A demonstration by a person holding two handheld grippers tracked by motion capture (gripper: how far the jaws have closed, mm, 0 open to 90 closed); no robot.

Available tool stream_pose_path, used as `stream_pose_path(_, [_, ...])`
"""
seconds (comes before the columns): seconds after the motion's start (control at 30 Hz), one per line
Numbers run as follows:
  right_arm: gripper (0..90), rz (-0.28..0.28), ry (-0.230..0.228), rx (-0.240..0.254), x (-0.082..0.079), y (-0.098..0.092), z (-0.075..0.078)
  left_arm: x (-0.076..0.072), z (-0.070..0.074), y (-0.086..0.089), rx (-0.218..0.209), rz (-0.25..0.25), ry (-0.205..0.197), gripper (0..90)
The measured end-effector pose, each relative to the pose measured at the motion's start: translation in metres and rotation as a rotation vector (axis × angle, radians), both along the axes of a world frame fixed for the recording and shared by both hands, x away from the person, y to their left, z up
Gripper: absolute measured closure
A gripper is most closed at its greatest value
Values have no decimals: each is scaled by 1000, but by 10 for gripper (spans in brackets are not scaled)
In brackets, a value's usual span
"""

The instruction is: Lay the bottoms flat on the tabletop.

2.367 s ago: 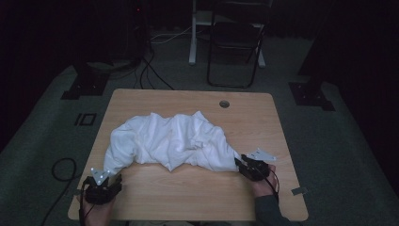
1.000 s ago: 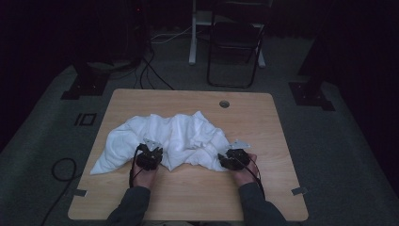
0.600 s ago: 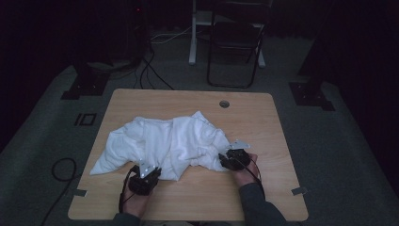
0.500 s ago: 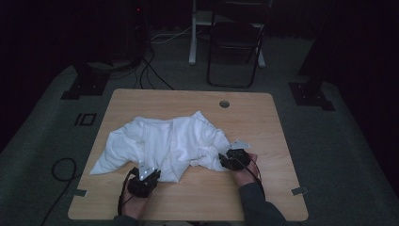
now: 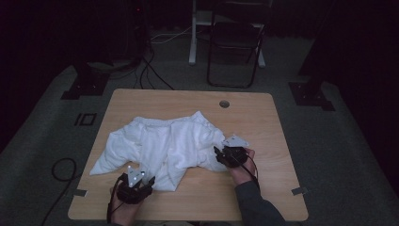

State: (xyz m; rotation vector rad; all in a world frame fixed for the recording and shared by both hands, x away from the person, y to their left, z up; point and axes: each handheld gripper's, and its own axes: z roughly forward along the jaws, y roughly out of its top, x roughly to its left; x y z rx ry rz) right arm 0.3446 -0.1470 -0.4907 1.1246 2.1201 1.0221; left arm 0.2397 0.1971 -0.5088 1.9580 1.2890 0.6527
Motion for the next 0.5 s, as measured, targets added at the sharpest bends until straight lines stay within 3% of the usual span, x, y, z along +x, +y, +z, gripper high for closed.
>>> stream_pose_path(0.13, [442,38,-5,24,8,23,5,28,18,5,-4,54,-50,406])
stream_pose_path(0.17, [427,48,-2,26,11,28,5,47,21,4,0,69,-58,395])
stream_pose_path(0.2, [427,48,-2,26,11,28,5,47,21,4,0,69,-58,372])
stream_pose_path(0.23, [390,67,3,24,17,39,4,64,21,1,10,78,-50,353])
stream_pose_path(0.27, [390,67,3,24,17,39,4,64,21,1,10,78,-50,343])
stream_pose_path(0.3, [349,69,17,39,26,50,3,83,20,-4,26,90,-41,311])
stream_pose_path(0.33, [337,65,20,45,30,53,3,83,20,-4,26,90,-41,294])
stream_pose_path(0.37, [314,57,24,51,34,57,3,97,17,-9,38,94,-33,285])
stream_pose_path(0.4, [314,57,24,51,34,57,3,97,17,-9,38,94,-33,274])
stream_pose_path(0.43, [277,52,37,66,43,64,2,110,14,-15,41,93,-9,256])
stream_pose_path(0.5, [265,47,47,71,47,68,1,115,11,-17,55,95,-1,240])
